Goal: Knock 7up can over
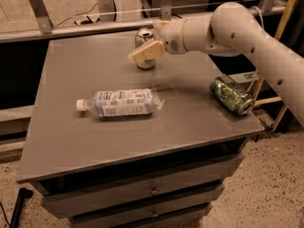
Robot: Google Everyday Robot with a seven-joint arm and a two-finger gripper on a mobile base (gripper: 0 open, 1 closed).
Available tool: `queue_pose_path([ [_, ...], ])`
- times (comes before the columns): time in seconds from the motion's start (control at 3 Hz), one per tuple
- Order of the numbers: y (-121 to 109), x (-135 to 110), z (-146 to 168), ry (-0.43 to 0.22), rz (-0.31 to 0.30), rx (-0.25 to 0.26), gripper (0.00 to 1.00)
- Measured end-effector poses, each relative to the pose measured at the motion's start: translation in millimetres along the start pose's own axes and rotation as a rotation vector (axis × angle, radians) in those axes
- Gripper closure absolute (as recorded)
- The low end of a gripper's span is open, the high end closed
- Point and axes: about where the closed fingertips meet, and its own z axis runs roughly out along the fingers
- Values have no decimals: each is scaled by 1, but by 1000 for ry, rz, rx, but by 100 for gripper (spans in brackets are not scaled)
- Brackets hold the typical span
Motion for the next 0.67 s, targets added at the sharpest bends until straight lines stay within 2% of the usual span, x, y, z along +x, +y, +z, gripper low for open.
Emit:
queue_pose_path([
  [0.67, -4, 7, 15, -61, 44, 21, 0],
])
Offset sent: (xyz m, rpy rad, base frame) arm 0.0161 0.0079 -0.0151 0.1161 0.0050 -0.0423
